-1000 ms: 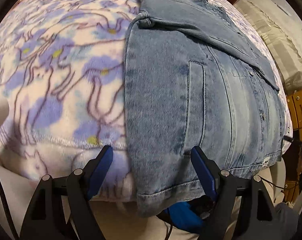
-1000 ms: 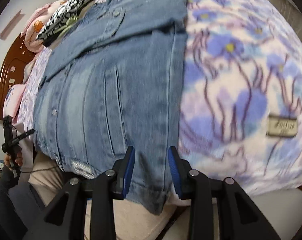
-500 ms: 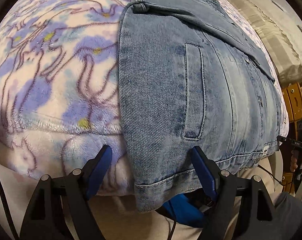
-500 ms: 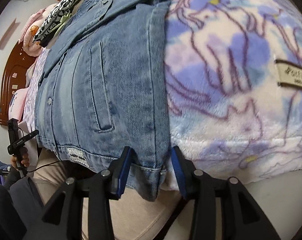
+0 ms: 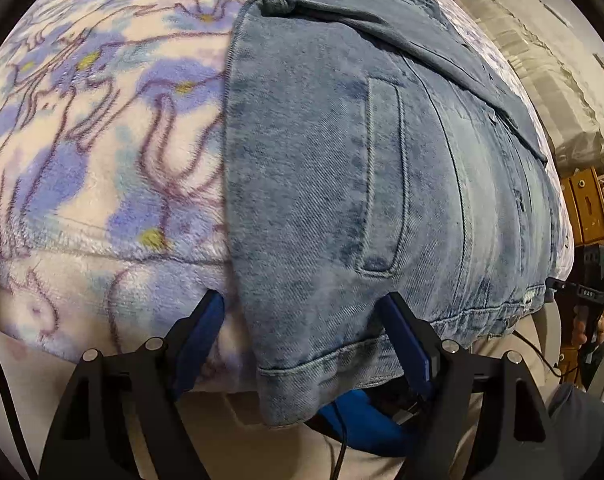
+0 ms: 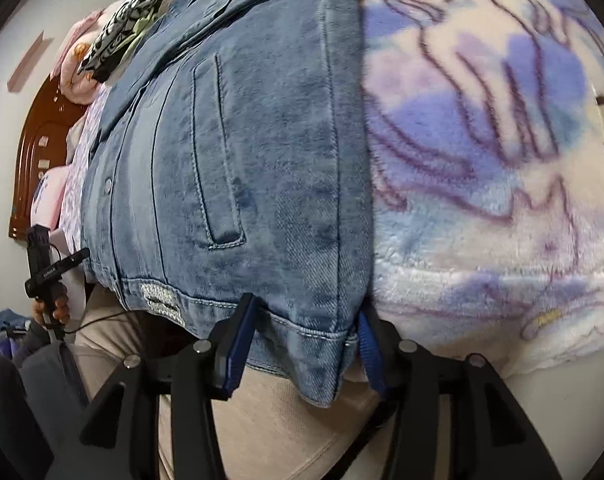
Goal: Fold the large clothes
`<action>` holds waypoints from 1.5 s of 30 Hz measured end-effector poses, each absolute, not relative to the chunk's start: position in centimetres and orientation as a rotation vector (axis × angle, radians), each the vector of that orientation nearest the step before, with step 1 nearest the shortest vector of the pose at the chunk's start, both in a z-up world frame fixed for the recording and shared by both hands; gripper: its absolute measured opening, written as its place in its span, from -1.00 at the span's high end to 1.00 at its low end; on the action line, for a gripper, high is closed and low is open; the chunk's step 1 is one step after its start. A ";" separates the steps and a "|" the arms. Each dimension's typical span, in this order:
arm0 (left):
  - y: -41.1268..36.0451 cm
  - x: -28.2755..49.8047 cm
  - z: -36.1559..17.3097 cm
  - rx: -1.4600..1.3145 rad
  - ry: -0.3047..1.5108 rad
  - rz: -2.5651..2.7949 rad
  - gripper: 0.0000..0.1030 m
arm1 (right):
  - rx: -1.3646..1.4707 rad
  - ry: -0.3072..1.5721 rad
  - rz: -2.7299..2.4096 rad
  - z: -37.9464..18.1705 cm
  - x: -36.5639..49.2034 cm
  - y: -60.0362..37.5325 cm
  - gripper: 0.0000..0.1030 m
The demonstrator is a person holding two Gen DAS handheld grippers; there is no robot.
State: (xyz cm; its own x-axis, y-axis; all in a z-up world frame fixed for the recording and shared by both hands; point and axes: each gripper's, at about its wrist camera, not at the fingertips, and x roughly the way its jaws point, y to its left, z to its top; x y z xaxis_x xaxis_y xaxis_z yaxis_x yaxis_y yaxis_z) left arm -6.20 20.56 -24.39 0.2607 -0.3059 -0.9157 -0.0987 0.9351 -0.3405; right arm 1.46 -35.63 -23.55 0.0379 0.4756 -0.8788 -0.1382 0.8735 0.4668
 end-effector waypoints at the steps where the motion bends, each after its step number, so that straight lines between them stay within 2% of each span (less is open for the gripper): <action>1: 20.1 -6.2 -24.4 -0.359 1.311 -0.157 -0.53 | 0.276 1.462 0.486 -23.4 1.4 -35.6 0.11; 3: 19.3 -6.4 -24.6 -0.337 1.319 -0.171 -0.53 | 0.257 1.459 0.485 -23.3 1.4 -35.4 0.20; 5: 18.3 -6.4 -24.8 -0.298 1.327 -0.173 -0.39 | 0.234 1.456 0.483 -23.0 1.3 -34.8 0.30; 7: 17.7 -6.3 -24.6 -0.280 1.332 -0.178 0.00 | 0.184 1.443 0.493 -22.3 1.2 -34.0 0.46; 9: 17.4 -6.2 -24.0 -0.266 1.329 -0.195 0.34 | 0.116 1.428 0.504 -21.5 1.0 -32.8 0.54; 10: 17.2 -6.1 -23.6 -0.254 1.327 -0.206 0.67 | 0.084 1.419 0.508 -21.0 0.9 -32.5 0.56; 16: 17.3 -5.9 -21.1 -0.305 1.303 -0.255 0.79 | 0.120 1.319 0.585 -17.3 1.3 -32.1 0.61; 23: 19.6 -5.2 -16.2 -0.595 1.107 -0.323 0.81 | 0.193 1.173 0.674 -12.9 3.0 -30.7 0.61; 32: 19.7 0.4 -10.9 -0.720 0.949 -0.330 0.81 | 0.355 0.986 0.712 -7.4 8.0 -30.3 0.61; 38: 21.9 5.8 -8.8 -0.756 0.897 -0.248 0.83 | 0.404 0.919 0.664 -5.8 12.1 -31.1 0.61; 45: 23.7 11.5 -10.3 -0.791 0.906 -0.167 0.84 | 0.480 0.926 0.541 -6.9 18.8 -32.0 0.61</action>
State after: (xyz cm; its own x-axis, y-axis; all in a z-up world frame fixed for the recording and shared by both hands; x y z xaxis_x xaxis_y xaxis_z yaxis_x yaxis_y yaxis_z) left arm 11.49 23.74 -10.26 0.6255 -0.4453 -0.6407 -0.1876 0.7113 -0.6774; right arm 18.77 -32.05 -6.94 0.4882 0.6227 -0.6114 -0.2269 0.7671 0.6001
